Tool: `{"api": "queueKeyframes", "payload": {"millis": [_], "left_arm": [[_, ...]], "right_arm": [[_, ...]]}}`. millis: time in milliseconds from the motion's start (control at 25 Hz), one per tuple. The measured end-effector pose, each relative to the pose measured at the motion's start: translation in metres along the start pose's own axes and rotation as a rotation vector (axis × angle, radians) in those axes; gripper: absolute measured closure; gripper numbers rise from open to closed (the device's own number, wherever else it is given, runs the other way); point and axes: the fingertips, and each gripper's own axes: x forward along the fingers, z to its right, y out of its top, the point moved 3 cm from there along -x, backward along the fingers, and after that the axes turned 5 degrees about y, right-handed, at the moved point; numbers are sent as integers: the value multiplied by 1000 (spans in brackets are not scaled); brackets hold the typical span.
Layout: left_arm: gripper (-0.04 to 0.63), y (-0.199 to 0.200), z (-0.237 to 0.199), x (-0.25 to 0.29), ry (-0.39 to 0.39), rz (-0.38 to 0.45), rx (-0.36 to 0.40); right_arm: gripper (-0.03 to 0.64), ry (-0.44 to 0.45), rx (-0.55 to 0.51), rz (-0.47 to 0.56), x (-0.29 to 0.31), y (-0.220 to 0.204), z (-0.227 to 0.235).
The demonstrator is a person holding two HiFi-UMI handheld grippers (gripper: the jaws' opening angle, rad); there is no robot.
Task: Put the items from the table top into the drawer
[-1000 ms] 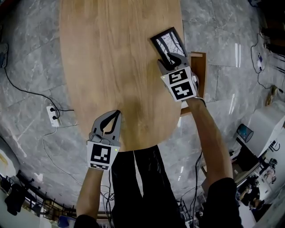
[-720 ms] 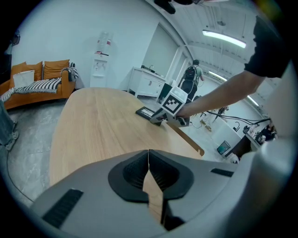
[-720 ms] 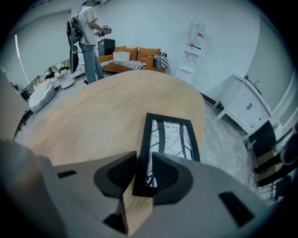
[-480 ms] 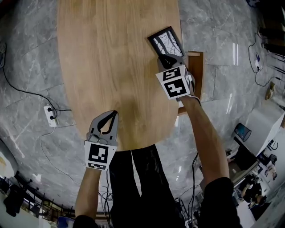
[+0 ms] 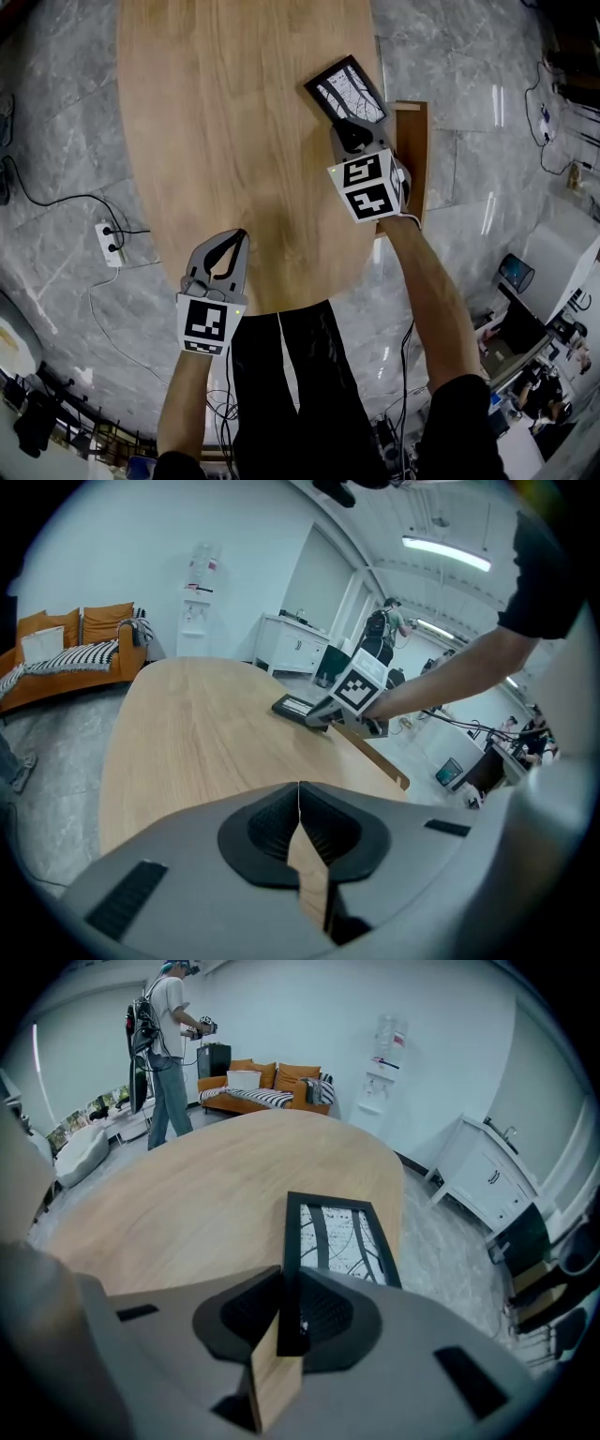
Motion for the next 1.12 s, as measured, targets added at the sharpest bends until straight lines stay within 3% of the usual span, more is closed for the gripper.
{"api": "queueKeyframes", "payload": {"millis": [440, 1120], "left_arm": [[580, 8, 31, 10, -59, -7, 53], [581, 16, 76, 26, -143, -43, 147]], "right_arm": [[548, -43, 48, 43, -35, -14, 19], [548, -122, 205, 55, -84, -73, 50]]}}
